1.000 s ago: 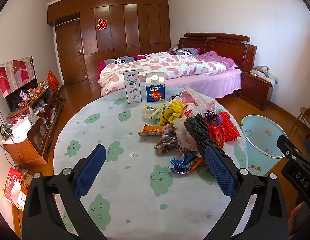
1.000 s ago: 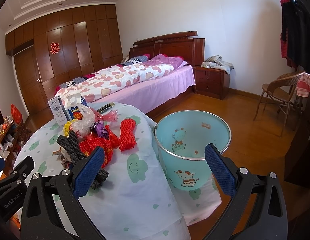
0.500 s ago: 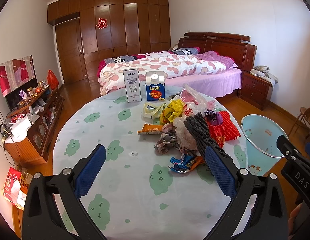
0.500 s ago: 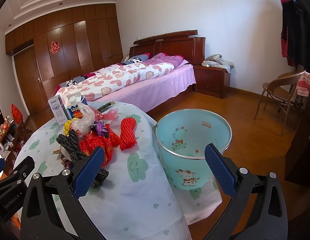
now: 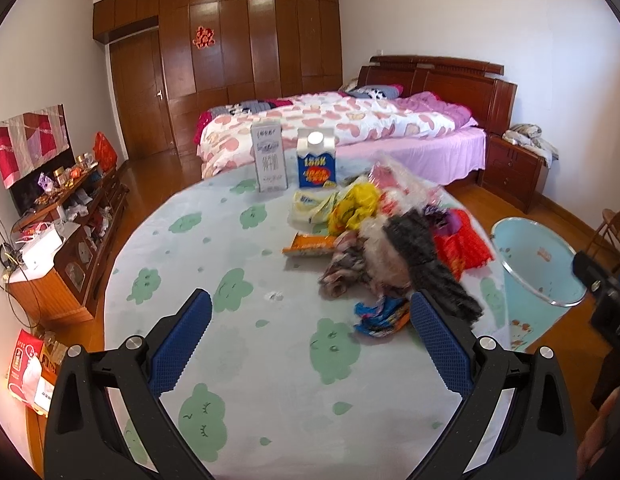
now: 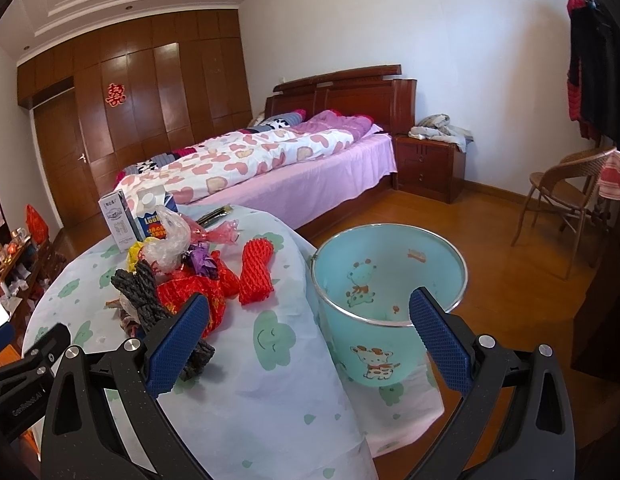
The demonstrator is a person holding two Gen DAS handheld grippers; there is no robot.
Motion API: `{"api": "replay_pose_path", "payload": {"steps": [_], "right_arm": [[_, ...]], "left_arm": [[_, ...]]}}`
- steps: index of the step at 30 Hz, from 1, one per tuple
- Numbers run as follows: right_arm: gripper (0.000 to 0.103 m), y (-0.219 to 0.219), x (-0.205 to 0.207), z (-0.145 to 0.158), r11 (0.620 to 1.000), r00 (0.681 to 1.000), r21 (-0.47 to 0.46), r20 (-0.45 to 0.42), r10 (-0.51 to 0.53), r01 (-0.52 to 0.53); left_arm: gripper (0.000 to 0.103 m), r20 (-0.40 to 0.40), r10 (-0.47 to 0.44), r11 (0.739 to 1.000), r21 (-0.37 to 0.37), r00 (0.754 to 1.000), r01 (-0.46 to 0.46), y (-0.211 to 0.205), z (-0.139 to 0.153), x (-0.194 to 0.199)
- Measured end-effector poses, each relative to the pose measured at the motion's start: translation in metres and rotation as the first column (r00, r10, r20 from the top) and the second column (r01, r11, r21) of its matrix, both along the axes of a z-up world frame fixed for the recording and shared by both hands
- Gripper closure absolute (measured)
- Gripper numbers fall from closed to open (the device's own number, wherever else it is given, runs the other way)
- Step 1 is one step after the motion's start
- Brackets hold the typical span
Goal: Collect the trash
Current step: 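Grasp the black rope with the right tool while the left tool grasps a clear plastic bag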
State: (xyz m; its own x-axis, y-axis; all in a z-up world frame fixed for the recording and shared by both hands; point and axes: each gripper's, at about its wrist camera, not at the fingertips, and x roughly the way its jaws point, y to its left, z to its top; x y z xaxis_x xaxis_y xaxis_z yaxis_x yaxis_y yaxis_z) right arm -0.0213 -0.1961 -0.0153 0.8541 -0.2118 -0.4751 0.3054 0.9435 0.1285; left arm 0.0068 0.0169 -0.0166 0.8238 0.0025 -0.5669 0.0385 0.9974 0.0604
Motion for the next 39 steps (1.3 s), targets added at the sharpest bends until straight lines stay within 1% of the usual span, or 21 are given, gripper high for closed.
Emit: {"api": "replay_pose_path", "payload": {"steps": [2, 4, 5, 7, 9, 11, 14, 16, 18, 20, 21, 23, 25, 29, 31, 33, 34, 36, 37, 38, 39], "right_arm": [[0.006, -0.002, 0.005, -0.002, 1.000, 1.000, 0.006, -0.008, 0.027, -0.027], [0.007, -0.001, 0.013, -0.006, 0.997, 0.996, 0.017, -0.027, 0.080, -0.080], [0.016, 0.000, 0.016, -0.007, 0.994, 0.993, 0.021, -0.037, 0.108, -0.107], [0.029, 0.008, 0.027, -0.012, 0.981, 0.979, 0.027, -0.063, 0.191, -0.190], [0.029, 0.014, 0.036, -0.015, 0.970, 0.967, 0.046, -0.077, 0.242, -0.239], [0.029, 0.024, 0.046, -0.017, 0.948, 0.946, 0.075, -0.084, 0.314, -0.309], [0.029, 0.045, 0.063, -0.018, 0.919, 0.915, 0.055, -0.083, 0.395, -0.391], [0.030, 0.058, 0.076, -0.023, 0.899, 0.893, 0.058, -0.103, 0.438, -0.434], [0.037, 0.069, 0.089, -0.031, 0.885, 0.874, 0.058, -0.139, 0.466, -0.463], [0.050, 0.071, 0.096, -0.038, 0.877, 0.861, 0.070, -0.166, 0.481, -0.476], [0.053, 0.072, 0.099, -0.042, 0.872, 0.855, 0.080, -0.174, 0.489, -0.483], [0.070, 0.071, 0.102, -0.045, 0.861, 0.842, 0.099, -0.176, 0.509, -0.500], [0.076, 0.069, 0.100, -0.044, 0.852, 0.836, 0.110, -0.162, 0.524, -0.512], [0.079, 0.057, 0.087, -0.030, 0.842, 0.837, 0.137, -0.108, 0.536, -0.521], [0.079, 0.046, 0.079, -0.019, 0.849, 0.851, 0.147, -0.069, 0.520, -0.507], [0.079, 0.035, 0.074, -0.012, 0.862, 0.868, 0.151, -0.042, 0.495, -0.484], [0.079, 0.027, 0.071, -0.006, 0.874, 0.882, 0.146, -0.023, 0.471, -0.463], [0.079, 0.017, 0.068, 0.000, 0.896, 0.902, 0.123, -0.007, 0.431, -0.427], [0.079, 0.010, 0.068, 0.003, 0.917, 0.921, 0.095, -0.008, 0.390, -0.387], [0.079, 0.006, 0.069, 0.002, 0.927, 0.930, 0.084, -0.008, 0.368, -0.366], [0.079, 0.003, 0.068, 0.002, 0.934, 0.936, 0.080, -0.008, 0.351, -0.349]], "left_arm": [[0.006, -0.024, 0.003, 1.000, -0.007, 1.000, -0.004, 0.007, -0.008, 0.005], [0.006, -0.044, 0.009, 1.000, -0.014, 0.999, -0.010, 0.012, -0.014, 0.010], [0.006, -0.052, 0.012, 1.000, -0.019, 0.999, -0.013, 0.015, -0.017, 0.013], [0.006, -0.070, 0.012, 1.000, -0.026, 0.997, -0.014, 0.020, -0.024, 0.018], [0.006, -0.074, 0.006, 1.000, -0.029, 0.997, -0.009, 0.025, -0.027, 0.023], [0.006, -0.068, -0.002, 1.000, -0.025, 0.998, 0.000, 0.028, -0.029, 0.026], [0.006, -0.080, -0.014, 0.999, -0.033, 0.997, 0.011, 0.033, -0.033, 0.034], [0.006, -0.090, -0.014, 0.999, -0.043, 0.996, 0.010, 0.038, -0.036, 0.039], [0.006, -0.093, -0.007, 0.999, -0.053, 0.996, 0.002, 0.043, -0.038, 0.044], [0.007, -0.092, -0.006, 0.998, -0.068, 0.996, 0.000, 0.046, -0.038, 0.047], [0.007, -0.090, -0.008, 0.997, -0.076, 0.996, 0.001, 0.048, -0.038, 0.049], [0.007, -0.086, -0.016, 0.997, -0.082, 0.996, 0.009, 0.048, -0.038, 0.052], [0.007, -0.078, -0.028, 0.997, -0.079, 0.997, 0.022, 0.046, -0.036, 0.054], [0.008, -0.065, -0.059, 0.994, -0.092, 0.996, 0.053, 0.039, -0.029, 0.060], [0.010, -0.054, -0.075, 0.993, -0.095, 0.996, 0.070, 0.034, -0.025, 0.062], [0.013, -0.044, -0.103, 0.989, -0.109, 0.994, 0.097, 0.026, -0.019, 0.068], [0.014, -0.043, -0.115, 0.987, -0.118, 0.992, 0.110, 0.021, -0.017, 0.071], [0.015, -0.034, -0.144, 0.982, -0.132, 0.989, 0.138, 0.009, -0.014, 0.079], [0.015, -0.034, -0.155, 0.980, -0.132, 0.987, 0.149, 0.002, -0.014, 0.085], [0.015, -0.038, -0.163, 0.979, -0.131, 0.986, 0.157, -0.005, -0.015, 0.090], [0.020, -0.049, -0.181, 0.975, -0.140, 0.982, 0.173, -0.014, -0.017, 0.099]]}}
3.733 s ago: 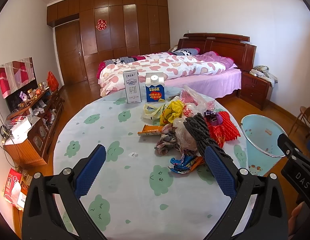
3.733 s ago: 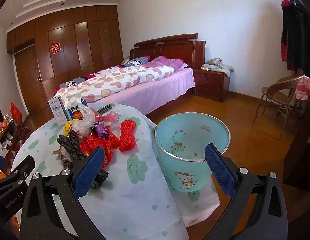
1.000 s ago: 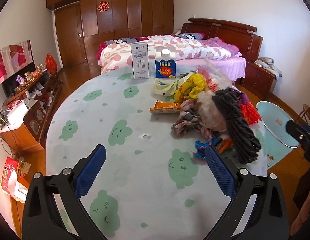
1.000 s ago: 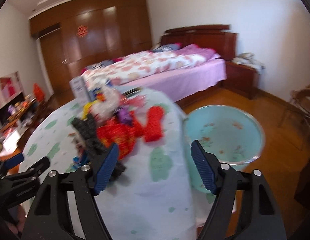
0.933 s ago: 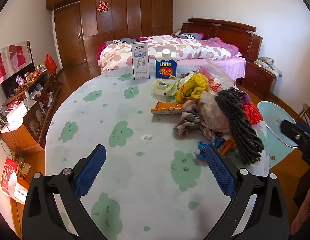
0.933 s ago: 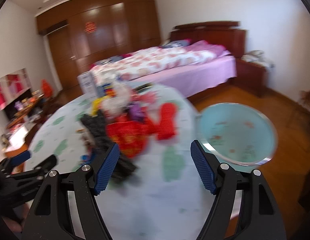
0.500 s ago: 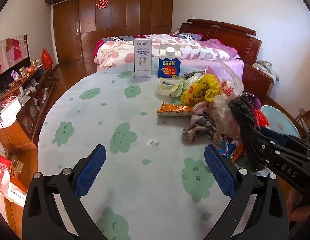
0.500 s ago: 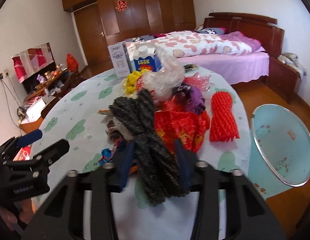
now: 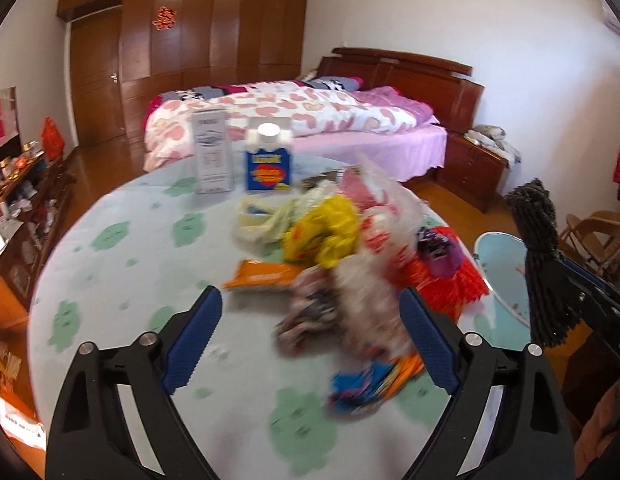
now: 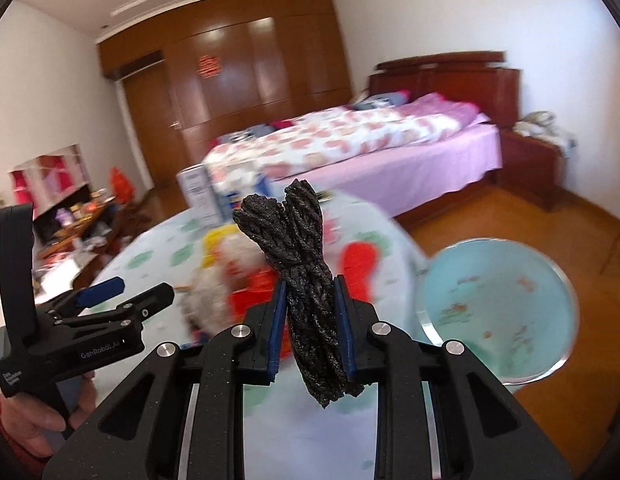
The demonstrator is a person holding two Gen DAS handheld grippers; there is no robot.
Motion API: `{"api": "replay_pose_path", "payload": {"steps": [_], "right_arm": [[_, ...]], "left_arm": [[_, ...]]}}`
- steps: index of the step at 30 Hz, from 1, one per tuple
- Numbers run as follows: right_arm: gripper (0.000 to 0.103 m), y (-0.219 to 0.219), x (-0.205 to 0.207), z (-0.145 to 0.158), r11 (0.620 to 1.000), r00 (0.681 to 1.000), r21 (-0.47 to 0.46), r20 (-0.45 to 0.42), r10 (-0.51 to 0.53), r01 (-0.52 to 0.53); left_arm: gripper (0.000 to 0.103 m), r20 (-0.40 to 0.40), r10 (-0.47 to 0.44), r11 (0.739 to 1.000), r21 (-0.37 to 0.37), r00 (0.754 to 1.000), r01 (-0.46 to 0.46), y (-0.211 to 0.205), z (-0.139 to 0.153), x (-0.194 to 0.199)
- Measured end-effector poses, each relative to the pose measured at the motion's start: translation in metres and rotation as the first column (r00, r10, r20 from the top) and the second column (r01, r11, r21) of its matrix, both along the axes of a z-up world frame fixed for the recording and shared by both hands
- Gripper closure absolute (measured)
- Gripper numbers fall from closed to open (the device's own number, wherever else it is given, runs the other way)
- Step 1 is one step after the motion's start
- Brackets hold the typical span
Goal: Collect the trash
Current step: 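Grasp the black rope with the right tool while the left tool grasps a clear plastic bag, then carry the rope and bag over the blue wastebasket and open both tools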
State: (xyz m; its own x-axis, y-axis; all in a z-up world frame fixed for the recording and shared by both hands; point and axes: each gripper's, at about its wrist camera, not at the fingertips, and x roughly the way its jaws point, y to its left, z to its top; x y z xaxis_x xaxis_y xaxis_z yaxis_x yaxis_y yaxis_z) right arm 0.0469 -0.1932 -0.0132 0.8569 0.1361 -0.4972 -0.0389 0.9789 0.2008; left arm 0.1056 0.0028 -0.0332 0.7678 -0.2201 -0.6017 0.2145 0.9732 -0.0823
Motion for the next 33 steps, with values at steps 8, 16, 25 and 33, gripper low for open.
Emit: {"api": "replay_pose_path", "payload": {"steps": [8, 16, 25, 33], "right_arm": [[0.079, -0.023, 0.008, -0.015, 0.997, 0.997, 0.027, -0.041, -0.069, 0.070], [0.079, -0.020, 0.004, -0.018, 0.996, 0.997, 0.043, -0.042, -0.071, 0.072], [0.079, -0.016, -0.006, -0.005, 0.996, 0.997, 0.040, 0.013, -0.075, 0.075], [0.079, -0.041, -0.011, 0.008, 0.989, 0.988, 0.019, 0.038, -0.151, 0.150]], "left_arm": [[0.042, -0.110, -0.007, 1.000, -0.015, 0.994, 0.006, -0.031, -0.025, 0.039], [0.078, -0.098, -0.018, 0.998, -0.057, 0.995, 0.013, -0.017, -0.023, 0.032], [0.078, 0.071, 0.009, 0.998, -0.064, 0.997, -0.005, 0.005, 0.029, -0.013], [0.078, 0.093, -0.071, 0.995, -0.062, 0.993, 0.077, -0.019, 0.043, -0.026]]}}
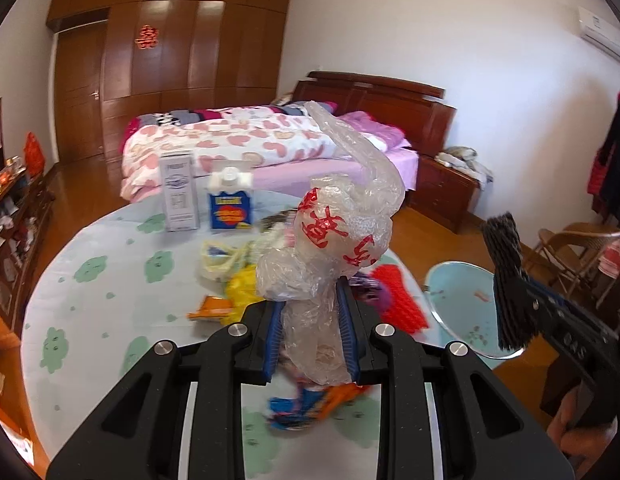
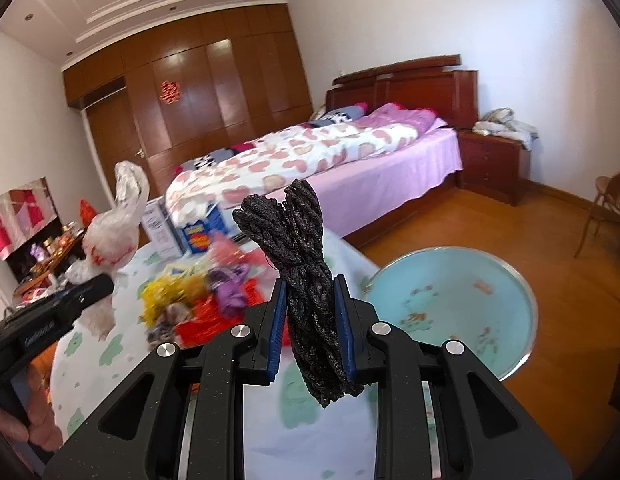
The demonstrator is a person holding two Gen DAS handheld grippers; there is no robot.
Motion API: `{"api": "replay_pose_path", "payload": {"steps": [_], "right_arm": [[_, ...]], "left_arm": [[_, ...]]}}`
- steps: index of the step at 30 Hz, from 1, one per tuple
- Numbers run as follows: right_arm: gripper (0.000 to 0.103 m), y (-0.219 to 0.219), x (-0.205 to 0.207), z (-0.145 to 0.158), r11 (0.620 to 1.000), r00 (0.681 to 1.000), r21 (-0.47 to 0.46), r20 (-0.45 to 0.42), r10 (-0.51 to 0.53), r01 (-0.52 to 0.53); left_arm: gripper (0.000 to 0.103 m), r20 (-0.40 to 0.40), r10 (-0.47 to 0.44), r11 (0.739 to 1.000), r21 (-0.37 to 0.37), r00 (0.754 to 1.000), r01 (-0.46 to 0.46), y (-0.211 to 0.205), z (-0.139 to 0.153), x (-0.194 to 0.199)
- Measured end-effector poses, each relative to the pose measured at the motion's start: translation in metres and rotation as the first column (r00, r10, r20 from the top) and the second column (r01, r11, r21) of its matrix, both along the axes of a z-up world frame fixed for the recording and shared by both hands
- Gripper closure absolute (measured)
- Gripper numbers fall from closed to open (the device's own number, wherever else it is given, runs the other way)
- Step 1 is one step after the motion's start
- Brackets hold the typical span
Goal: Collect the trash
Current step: 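Carry the rope and bag over the blue wastebasket and open both tools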
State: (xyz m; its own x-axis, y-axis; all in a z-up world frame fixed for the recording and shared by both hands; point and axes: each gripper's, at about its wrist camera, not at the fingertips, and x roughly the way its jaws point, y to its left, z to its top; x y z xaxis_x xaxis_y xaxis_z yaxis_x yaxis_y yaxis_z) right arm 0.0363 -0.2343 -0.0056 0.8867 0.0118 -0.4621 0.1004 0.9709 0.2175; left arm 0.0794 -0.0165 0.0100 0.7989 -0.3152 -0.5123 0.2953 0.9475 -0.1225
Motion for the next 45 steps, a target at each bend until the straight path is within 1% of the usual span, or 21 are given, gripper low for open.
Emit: {"api": "replay_pose_path", "payload": {"steps": [4, 6, 9, 15, 22, 26, 30, 33, 34, 35, 36, 37, 38, 39, 40, 41, 44, 45], "right_arm": [[0.079, -0.029, -0.005, 0.005, 0.996, 0.996, -0.018, 0.004, -0.084, 0.084], [0.079, -0.041, -0.007, 0.004, 0.993, 0.993, -0.023, -0.002, -0.119, 0.119], [0.079, -0.068, -0.010, -0.002, 0.982, 0.982, -0.028, -0.022, -0.189, 0.188], [0.079, -0.102, -0.009, -0.018, 0.959, 0.957, -0.027, -0.067, -0.282, 0.281], [0.079, -0.131, -0.004, -0.041, 0.950, 0.940, -0.004, -0.139, -0.310, 0.313], [0.078, -0.145, 0.004, -0.059, 0.956, 0.941, 0.035, -0.193, -0.278, 0.290], [0.078, -0.152, 0.013, -0.073, 0.960, 0.940, 0.077, -0.238, -0.244, 0.269], [0.075, -0.154, 0.017, -0.076, 0.964, 0.944, 0.097, -0.249, -0.217, 0.247], [0.072, -0.154, 0.018, -0.076, 0.964, 0.944, 0.104, -0.249, -0.215, 0.247], [0.072, -0.155, 0.017, -0.075, 0.962, 0.944, 0.108, -0.245, -0.219, 0.251], [0.072, -0.156, 0.015, -0.074, 0.960, 0.944, 0.110, -0.240, -0.225, 0.257], [0.071, -0.156, 0.014, -0.074, 0.960, 0.945, 0.111, -0.235, -0.228, 0.259], [0.067, -0.156, 0.014, -0.072, 0.958, 0.945, 0.112, -0.229, -0.233, 0.263], [0.065, -0.156, 0.012, -0.070, 0.956, 0.945, 0.114, -0.221, -0.242, 0.271], [0.058, -0.157, 0.010, -0.067, 0.953, 0.944, 0.116, -0.212, -0.251, 0.279], [0.054, -0.156, 0.010, -0.066, 0.952, 0.944, 0.116, -0.208, -0.254, 0.282], [0.053, -0.153, 0.011, -0.063, 0.953, 0.943, 0.095, -0.202, -0.265, 0.289], [0.053, -0.153, 0.011, -0.062, 0.951, 0.942, 0.100, -0.203, -0.267, 0.291]], "left_arm": [[0.078, -0.022, -0.065, 0.998, 0.000, 0.998, 0.065, -0.027, -0.003, 0.000], [0.078, -0.020, -0.091, 0.996, 0.014, 0.996, 0.091, -0.041, -0.005, 0.001], [0.078, -0.028, -0.135, 0.991, 0.022, 0.990, 0.135, -0.064, -0.010, 0.003], [0.078, -0.075, -0.226, 0.973, 0.031, 0.971, 0.228, -0.116, -0.023, 0.011], [0.078, -0.136, -0.284, 0.954, 0.053, 0.949, 0.294, -0.174, -0.047, 0.022], [0.078, -0.199, -0.296, 0.948, 0.058, 0.934, 0.313, -0.200, -0.065, 0.035], [0.077, -0.215, -0.291, 0.946, 0.079, 0.932, 0.314, -0.213, -0.076, 0.042], [0.075, -0.229, -0.285, 0.945, 0.092, 0.931, 0.313, -0.220, -0.081, 0.048], [0.075, -0.232, -0.282, 0.946, 0.098, 0.931, 0.310, -0.222, -0.082, 0.049], [0.075, -0.233, -0.280, 0.946, 0.100, 0.931, 0.309, -0.222, -0.082, 0.049], [0.070, -0.233, -0.278, 0.946, 0.105, 0.932, 0.308, -0.223, -0.083, 0.050], [0.058, -0.232, -0.273, 0.946, 0.113, 0.934, 0.304, -0.223, -0.082, 0.050], [0.051, -0.228, -0.261, 0.948, 0.121, 0.938, 0.294, -0.223, -0.082, 0.050], [0.041, -0.220, -0.250, 0.951, 0.125, 0.943, 0.281, -0.220, -0.081, 0.049], [0.041, -0.215, -0.244, 0.953, 0.128, 0.946, 0.275, -0.218, -0.080, 0.048], [0.041, -0.212, -0.241, 0.953, 0.134, 0.947, 0.272, -0.218, -0.079, 0.048], [0.039, -0.199, -0.229, 0.953, 0.153, 0.953, 0.261, -0.215, -0.075, 0.046], [0.036, -0.196, -0.225, 0.954, 0.154, 0.954, 0.257, -0.213, -0.073, 0.046]]}}
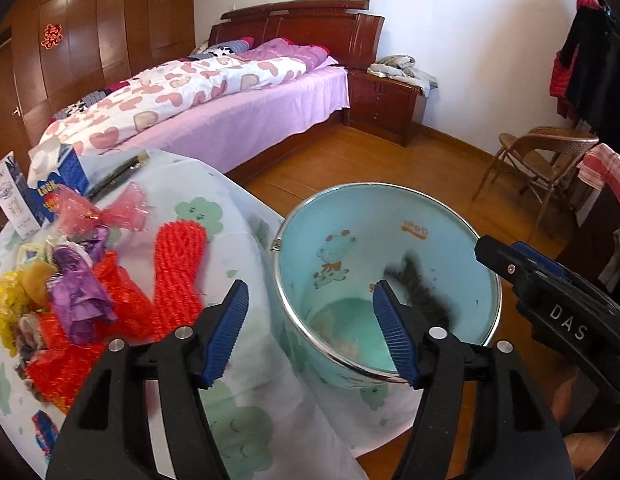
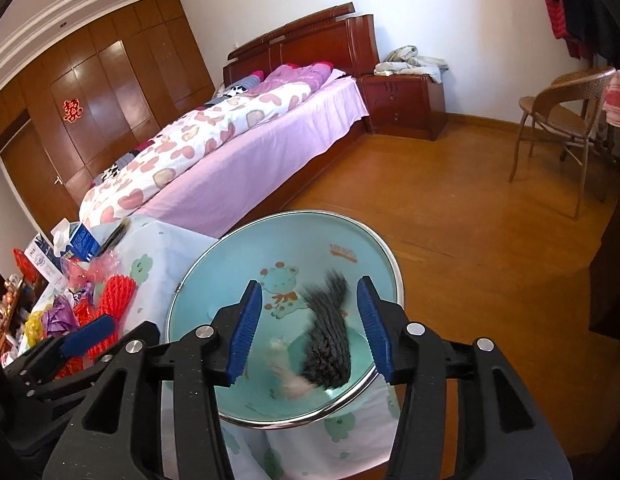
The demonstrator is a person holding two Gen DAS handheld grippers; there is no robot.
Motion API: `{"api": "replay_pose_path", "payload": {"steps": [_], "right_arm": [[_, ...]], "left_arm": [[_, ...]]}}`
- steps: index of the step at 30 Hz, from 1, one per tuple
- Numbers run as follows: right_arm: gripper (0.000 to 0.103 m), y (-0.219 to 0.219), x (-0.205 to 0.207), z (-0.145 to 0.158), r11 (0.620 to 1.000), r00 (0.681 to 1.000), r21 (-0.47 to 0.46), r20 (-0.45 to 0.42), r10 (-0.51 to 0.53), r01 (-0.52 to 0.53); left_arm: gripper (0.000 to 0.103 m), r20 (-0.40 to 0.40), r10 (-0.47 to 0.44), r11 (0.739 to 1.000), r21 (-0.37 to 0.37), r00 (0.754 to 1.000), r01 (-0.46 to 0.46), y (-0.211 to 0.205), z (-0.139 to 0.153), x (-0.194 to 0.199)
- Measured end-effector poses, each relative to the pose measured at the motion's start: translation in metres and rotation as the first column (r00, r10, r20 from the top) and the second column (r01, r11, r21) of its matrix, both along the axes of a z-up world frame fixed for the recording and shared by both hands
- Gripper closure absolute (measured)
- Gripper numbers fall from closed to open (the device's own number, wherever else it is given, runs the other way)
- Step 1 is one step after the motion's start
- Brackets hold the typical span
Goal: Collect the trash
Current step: 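Carry the rope and bag over the blue wastebasket and open both tools, then move both open tools back toward the trash pile on the table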
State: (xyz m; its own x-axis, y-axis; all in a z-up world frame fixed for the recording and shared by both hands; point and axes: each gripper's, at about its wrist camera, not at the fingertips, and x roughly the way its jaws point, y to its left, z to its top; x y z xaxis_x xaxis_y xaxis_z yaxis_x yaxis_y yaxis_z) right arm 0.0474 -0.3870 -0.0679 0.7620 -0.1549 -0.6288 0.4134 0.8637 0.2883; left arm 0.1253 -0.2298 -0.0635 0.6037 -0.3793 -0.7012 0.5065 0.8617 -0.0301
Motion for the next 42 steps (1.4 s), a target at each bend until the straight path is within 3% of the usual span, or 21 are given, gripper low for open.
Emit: {"api": "replay_pose_path", "payload": {"steps": [3, 15, 20, 42], "right_arm": [[0.045, 0.000, -0.002, 0.002, 1.000, 1.000, 0.007, 0.012, -0.014, 0.014], [0.035, 0.028, -0.011, 0.024, 0.998, 0.998, -0.056, 0.057, 0.009, -0.005], [0.028, 0.050, -0.011, 0.030, 0.995, 0.998, -0.090, 0.053, 0.047, -0.042], [0.026, 0.147, -0.004, 0.040, 0.962, 0.981, -0.199, 0.023, 0.195, -0.187]], "left_arm": [[0.027, 0.013, 0.021, 1.000, 0.006, 1.000, -0.021, 0.007, 0.005, -0.003], [0.021, 0.083, 0.093, 0.995, 0.030, 0.992, -0.096, 0.049, 0.025, -0.019], [0.019, 0.078, 0.130, 0.991, 0.013, 0.988, -0.132, 0.077, 0.031, -0.022], [0.009, 0.082, 0.301, 0.953, 0.001, 0.950, -0.302, 0.200, 0.033, -0.038]]}}
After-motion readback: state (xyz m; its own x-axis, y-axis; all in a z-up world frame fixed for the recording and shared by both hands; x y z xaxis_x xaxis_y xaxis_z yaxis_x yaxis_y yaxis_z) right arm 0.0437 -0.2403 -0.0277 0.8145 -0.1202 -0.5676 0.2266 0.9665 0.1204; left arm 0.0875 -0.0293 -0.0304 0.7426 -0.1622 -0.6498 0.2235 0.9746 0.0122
